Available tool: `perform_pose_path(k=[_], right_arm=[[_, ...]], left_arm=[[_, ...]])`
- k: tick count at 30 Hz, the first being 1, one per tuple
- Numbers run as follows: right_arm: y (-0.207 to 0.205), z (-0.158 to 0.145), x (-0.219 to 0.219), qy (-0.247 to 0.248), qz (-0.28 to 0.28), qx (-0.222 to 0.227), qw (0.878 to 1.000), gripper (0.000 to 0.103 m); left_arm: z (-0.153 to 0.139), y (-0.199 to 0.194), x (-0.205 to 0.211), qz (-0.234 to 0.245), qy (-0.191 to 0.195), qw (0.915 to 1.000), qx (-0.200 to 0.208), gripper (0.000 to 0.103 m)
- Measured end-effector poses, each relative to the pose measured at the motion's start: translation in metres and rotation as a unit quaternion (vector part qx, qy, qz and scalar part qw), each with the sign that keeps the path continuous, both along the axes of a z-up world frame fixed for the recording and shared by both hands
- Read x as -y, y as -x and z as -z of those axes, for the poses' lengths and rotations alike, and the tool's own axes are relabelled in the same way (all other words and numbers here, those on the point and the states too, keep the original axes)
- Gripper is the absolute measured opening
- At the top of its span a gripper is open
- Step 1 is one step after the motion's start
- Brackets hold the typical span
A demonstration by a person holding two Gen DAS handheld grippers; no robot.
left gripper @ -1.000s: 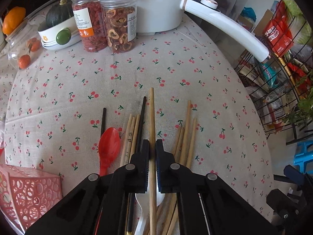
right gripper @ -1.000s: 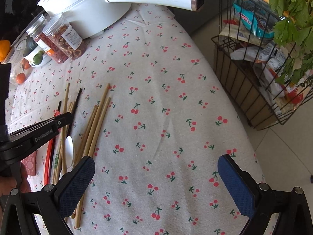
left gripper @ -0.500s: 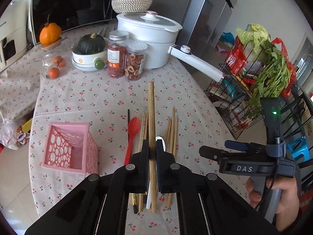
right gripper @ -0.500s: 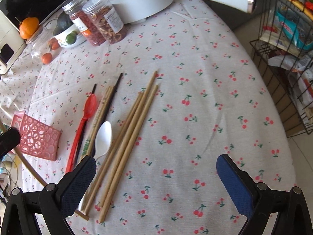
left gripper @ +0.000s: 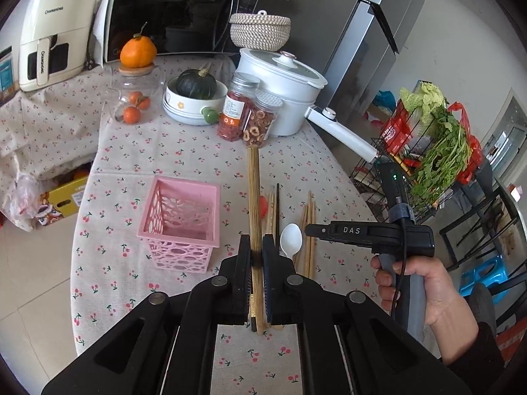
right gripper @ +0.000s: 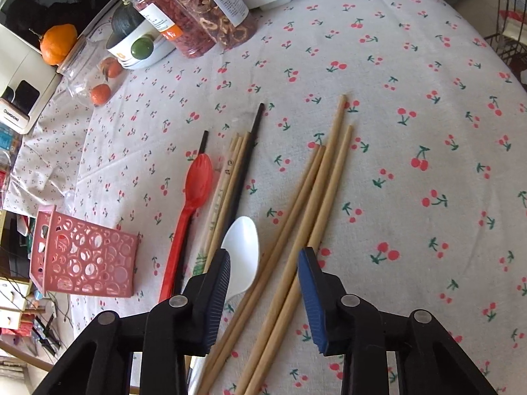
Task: Organize utensils
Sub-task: 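Lift the wooden chopstick with the left tool while the right tool grasps the white spoon, then lower the chopstick into the pink basket and open the left tool while the right tool lifts the spoon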
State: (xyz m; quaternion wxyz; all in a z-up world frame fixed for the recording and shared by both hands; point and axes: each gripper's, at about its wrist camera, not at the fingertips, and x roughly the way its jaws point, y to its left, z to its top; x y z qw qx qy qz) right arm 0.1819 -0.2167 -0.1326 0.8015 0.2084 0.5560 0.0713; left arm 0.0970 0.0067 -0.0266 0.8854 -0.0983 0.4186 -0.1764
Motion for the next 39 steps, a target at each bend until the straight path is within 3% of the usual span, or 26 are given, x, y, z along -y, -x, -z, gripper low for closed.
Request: perform_pose_path(k=[12,13,17,25,31,36,39], right_arm=[[-0.023,0.027,-0.031,0.025,-0.033,-0.018,0.999,0.014],[-0.022,0.026,-0.035,0.041,-0.037,-0.007,0.998,0.009],[-0.015,0.019,-0.038,0.069,-0.045,0.009,0.997,0.002],[0.02,-0.046,-0.048,0.089,-0.05,0.113,0.988,0.002],[0.049,-0.094,-0.059,0.104,-0.029,0.199,0.974,0.002],[0.061,-0.121,-0.073,0.121,-0.009,0.265,0.957,0.002],[0.062,-0.131,-0.079,0.13,0.004,0.293,0.947,0.002]], left_arm=[[-0.004,0.006,-0.036,-0.014,0.023,0.9996,0.005,0.006],[-0.004,0.005,-0.037,-0.016,0.024,0.9996,0.005,0.006],[-0.008,0.009,-0.041,-0.016,0.03,0.9994,0.012,0.006],[-0.051,0.031,-0.054,-0.027,0.044,0.9935,0.101,0.006],[-0.084,0.046,-0.072,-0.072,0.051,0.9779,0.19,0.006],[-0.093,0.043,-0.076,-0.101,0.011,0.9681,0.229,0.006],[-0.09,0.031,-0.072,-0.102,-0.015,0.9672,0.232,0.006]])
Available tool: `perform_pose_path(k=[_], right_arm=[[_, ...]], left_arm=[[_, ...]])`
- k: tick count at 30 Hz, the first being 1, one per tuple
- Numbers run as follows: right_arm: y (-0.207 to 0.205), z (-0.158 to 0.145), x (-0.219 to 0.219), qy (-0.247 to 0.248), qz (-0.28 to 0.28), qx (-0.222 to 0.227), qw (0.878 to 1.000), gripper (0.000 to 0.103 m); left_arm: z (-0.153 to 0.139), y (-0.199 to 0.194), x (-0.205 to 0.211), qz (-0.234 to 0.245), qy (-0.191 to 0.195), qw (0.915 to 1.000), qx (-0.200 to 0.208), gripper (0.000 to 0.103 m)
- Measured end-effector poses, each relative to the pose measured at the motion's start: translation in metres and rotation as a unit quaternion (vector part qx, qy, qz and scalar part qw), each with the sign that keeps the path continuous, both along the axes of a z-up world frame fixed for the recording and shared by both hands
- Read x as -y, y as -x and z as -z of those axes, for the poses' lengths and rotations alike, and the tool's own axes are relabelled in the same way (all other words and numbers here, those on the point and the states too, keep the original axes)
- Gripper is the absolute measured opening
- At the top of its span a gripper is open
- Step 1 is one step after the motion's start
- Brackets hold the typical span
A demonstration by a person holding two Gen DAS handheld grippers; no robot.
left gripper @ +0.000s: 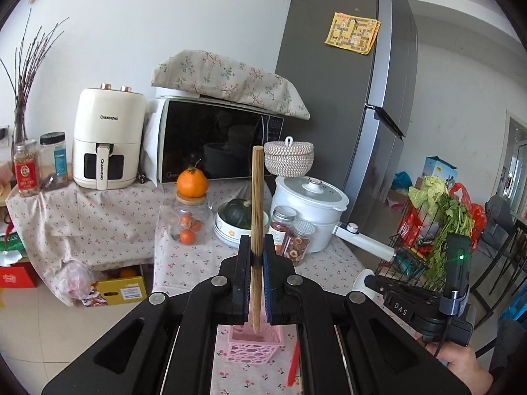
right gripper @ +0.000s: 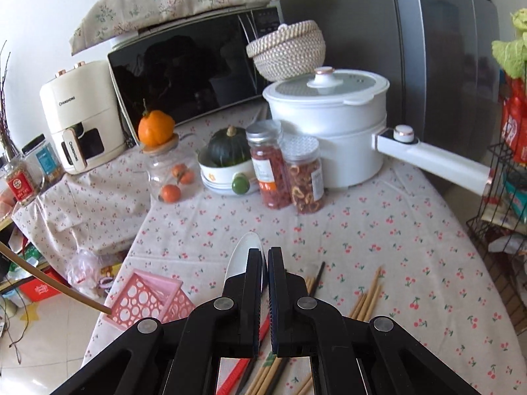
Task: Organize utensils
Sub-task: 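Lower the chopstick into the pink basket and open the left tool while the right tool lifts the spoon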
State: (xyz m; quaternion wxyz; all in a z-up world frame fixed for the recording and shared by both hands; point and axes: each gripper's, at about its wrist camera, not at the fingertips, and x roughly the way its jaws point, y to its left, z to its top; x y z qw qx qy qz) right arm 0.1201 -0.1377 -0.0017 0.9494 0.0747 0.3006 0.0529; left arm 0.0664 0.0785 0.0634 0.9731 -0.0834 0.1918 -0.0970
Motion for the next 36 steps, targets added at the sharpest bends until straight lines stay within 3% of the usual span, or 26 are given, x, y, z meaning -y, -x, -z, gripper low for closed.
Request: perform_pose_path(k=[11,19,21,23,24,31,36], right_arm=[[-0.005,-0.009,-0.023,0.0,0.037,0.064,0.997,0.003],[-0.012,-0.005,-0.039,0.006,0.042,0.074,0.996,0.003],[-0.012,-0.004,-0.041,0.006,0.044,0.076,0.996,0.003],[-0.011,-0.005,-0.043,0.007,0.045,0.08,0.996,0.003],[-0.011,-0.006,-0.044,0.008,0.047,0.083,0.995,0.003],[-0.006,-0.014,-0.05,0.015,0.057,0.111,0.992,0.003],[-0.006,-0.018,-0.054,0.026,0.062,0.13,0.989,0.003]], left_arm=[[0.062,-0.076,0.022,0.022,-0.056,0.9927,-0.105,0.006],[0.085,-0.1,0.021,0.038,-0.019,0.9874,-0.153,0.009],[0.086,-0.102,0.02,0.038,-0.008,0.9853,-0.166,0.023],[0.084,-0.098,0.016,0.037,0.009,0.9852,-0.167,0.059],[0.081,-0.095,0.013,0.035,0.018,0.9856,-0.164,0.064],[0.072,-0.069,-0.008,0.004,0.043,0.9857,-0.163,0.085],[0.08,-0.051,-0.024,-0.031,0.028,0.9839,-0.174,0.088]])
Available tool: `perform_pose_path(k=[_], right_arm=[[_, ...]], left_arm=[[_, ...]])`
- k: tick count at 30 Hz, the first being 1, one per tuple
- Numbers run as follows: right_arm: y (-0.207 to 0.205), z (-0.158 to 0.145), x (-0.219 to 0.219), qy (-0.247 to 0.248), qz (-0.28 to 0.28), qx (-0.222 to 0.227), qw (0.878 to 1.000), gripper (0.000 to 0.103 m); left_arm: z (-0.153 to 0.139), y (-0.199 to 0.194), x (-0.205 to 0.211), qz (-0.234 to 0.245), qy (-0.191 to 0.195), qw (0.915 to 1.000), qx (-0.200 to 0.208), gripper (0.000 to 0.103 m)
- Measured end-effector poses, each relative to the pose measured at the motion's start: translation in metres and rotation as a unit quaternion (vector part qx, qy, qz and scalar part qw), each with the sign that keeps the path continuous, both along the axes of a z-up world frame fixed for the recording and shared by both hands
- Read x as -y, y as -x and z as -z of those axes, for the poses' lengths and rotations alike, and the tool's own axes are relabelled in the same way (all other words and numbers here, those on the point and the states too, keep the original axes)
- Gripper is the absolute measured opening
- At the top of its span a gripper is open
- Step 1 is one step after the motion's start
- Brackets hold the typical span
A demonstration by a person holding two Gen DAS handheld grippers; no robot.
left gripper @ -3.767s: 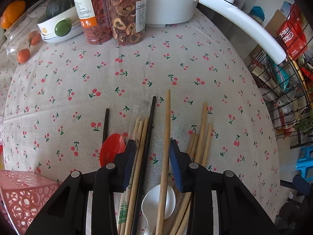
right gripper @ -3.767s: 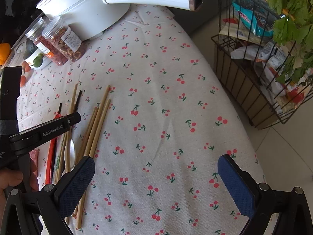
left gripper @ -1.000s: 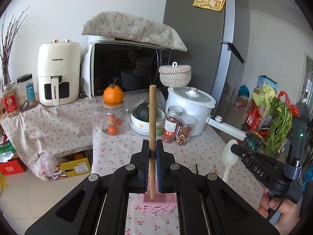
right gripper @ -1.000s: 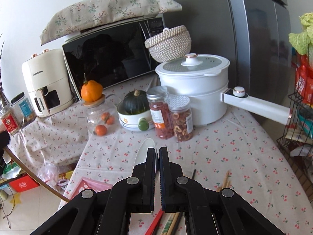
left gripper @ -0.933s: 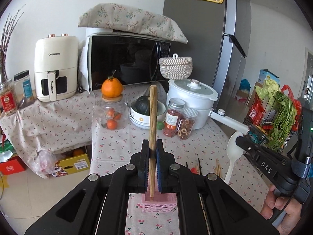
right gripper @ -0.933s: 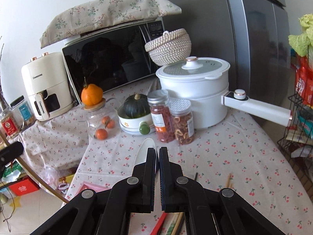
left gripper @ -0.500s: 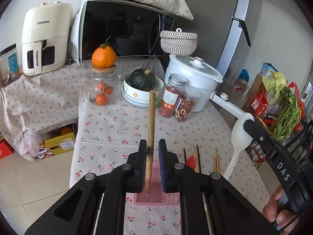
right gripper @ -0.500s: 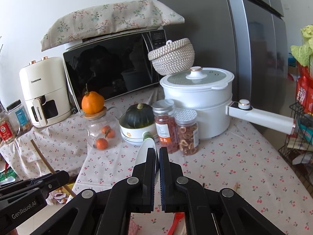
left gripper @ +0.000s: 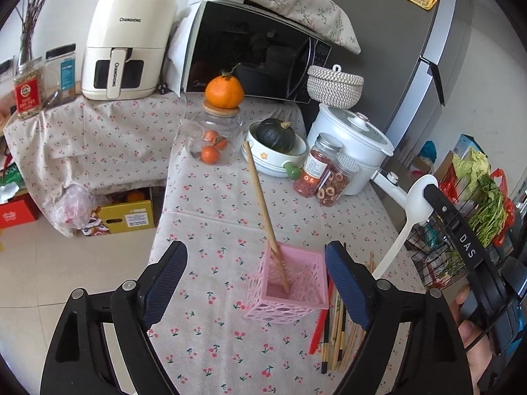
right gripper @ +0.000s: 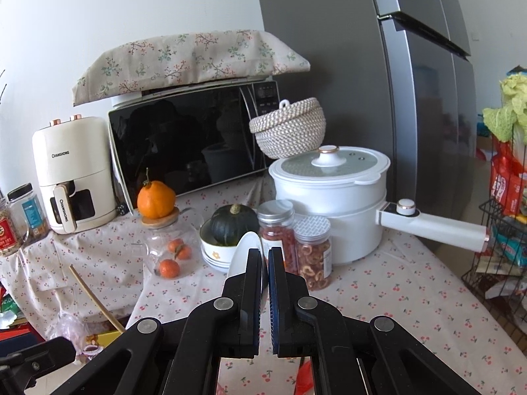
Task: Organize utensils
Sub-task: 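Lower the chopstick into the pink basket and open the left tool while the right tool lifts the spoon, then carry the white spoon into the pink basket and open the right tool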
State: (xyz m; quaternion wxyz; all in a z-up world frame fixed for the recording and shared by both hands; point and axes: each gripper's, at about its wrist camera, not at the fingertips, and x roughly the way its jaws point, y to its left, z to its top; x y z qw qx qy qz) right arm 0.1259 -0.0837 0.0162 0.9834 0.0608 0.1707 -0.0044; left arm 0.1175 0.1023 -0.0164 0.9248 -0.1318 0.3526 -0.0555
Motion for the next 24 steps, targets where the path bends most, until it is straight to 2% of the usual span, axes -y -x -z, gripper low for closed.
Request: perform_pose_path(k=[9,14,19,22,24], right_arm=[[-0.013,0.005,-0.016,-0.002,0.005,0.006,1.0,0.004],[-0.023,0.02,-0.037,0.03,0.009,-0.005,0.999,0.004],[-0.029,0.035,-0.051,0.048,0.0,-0.032,0.998,0.004],[-0.032,0.039,-0.049,0.03,-0.013,-0.051,0.998,0.005],[-0.034,0.041,-0.045,0.008,-0.027,-0.068,0.997,0.01]], left_arm=[[0.026,0.009,-0.019,-0.019,-0.011,0.9982,-0.056,0.089],[0.036,0.008,-0.021,-0.02,-0.011,0.9962,-0.084,0.089],[0.038,0.006,-0.017,-0.01,-0.023,0.9954,-0.092,0.089],[0.039,0.005,-0.013,-0.006,-0.031,0.9944,-0.1,0.089],[0.038,0.007,-0.011,-0.011,-0.047,0.994,-0.098,0.089]])
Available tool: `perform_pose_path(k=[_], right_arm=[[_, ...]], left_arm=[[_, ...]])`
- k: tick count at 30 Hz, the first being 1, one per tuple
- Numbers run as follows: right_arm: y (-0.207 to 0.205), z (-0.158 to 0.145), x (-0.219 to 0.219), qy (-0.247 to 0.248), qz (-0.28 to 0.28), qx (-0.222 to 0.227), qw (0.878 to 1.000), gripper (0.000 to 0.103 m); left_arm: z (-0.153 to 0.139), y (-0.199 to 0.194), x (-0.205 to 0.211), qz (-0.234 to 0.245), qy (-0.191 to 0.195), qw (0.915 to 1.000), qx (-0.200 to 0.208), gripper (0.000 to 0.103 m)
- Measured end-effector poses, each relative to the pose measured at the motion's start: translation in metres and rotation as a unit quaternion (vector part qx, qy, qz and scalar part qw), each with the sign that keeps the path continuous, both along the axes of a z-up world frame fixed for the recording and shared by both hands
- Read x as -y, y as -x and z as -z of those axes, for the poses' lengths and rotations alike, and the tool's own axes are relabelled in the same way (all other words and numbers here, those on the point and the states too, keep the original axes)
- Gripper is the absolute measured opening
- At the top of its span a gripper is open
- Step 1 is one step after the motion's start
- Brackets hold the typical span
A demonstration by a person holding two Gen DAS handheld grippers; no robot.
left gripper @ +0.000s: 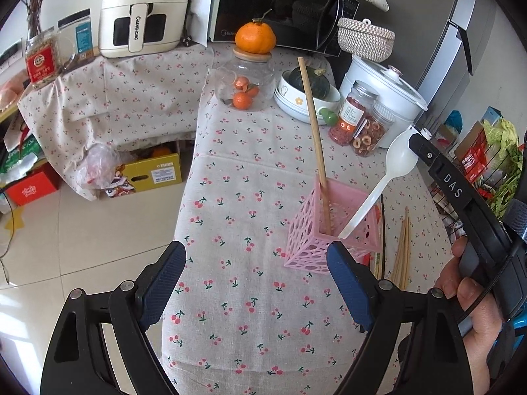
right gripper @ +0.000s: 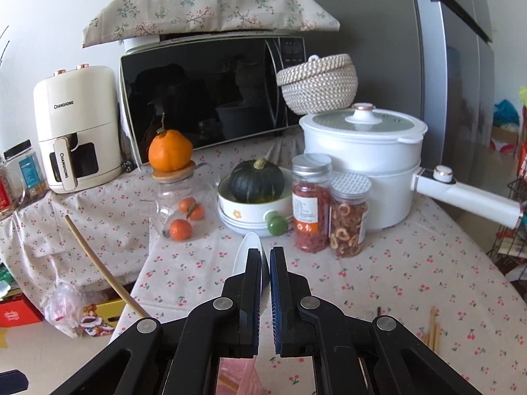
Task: Organize utensils
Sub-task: 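Carry the white spoon into the pink basket and open the right tool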
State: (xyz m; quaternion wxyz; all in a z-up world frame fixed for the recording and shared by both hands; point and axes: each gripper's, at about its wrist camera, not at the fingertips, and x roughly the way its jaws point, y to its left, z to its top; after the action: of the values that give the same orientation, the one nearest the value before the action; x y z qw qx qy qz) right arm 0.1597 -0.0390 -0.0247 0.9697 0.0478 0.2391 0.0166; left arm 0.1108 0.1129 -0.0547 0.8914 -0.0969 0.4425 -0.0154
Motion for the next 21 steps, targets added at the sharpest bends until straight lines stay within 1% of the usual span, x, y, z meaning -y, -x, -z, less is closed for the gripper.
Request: perform_pose_path(k=[1,2,3,4,7,11,17,21], right_arm=[[0.0,-0.001,0.003,-0.01,-0.006,-0.007,1.0,0.017],[0.001,-0.003,0.005,-0.018,-0.008,-0.009,1.0,0.027],[0.004,-0.006,0.009,-0.023,-0.009,-0.009,1.0,0.032],[0.007,-0.01,0.013,-0.03,-0.01,-0.009,0.999,0.041],[0.016,-0.023,0.028,-0.047,-0.016,-0.01,0.999,0.05],[0.031,-0.037,0.053,-0.052,-0.011,-0.029,0.998,0.07],[0.062,-0.042,0.101,-0.057,0.015,-0.081,0.995,0.082],[0.08,-0.041,0.13,-0.048,0.035,-0.113,0.992,0.084]], left_arm=[[-0.001,0.001,0.002,-0.001,-0.011,0.9999,0.001,0.089],[-0.002,0.002,0.004,0.0,-0.02,0.9998,0.002,0.089],[-0.004,0.003,0.006,0.003,-0.025,0.9997,0.003,0.089],[-0.006,0.005,0.007,0.006,-0.025,0.9997,0.005,0.089],[-0.012,0.011,0.014,0.013,-0.017,0.9997,0.009,0.089],[-0.02,0.019,0.029,0.029,-0.011,0.9995,0.011,0.089],[-0.03,0.032,0.064,0.06,-0.008,0.9981,0.011,0.089],[-0.036,0.043,0.093,0.09,-0.021,0.9956,0.015,0.089]])
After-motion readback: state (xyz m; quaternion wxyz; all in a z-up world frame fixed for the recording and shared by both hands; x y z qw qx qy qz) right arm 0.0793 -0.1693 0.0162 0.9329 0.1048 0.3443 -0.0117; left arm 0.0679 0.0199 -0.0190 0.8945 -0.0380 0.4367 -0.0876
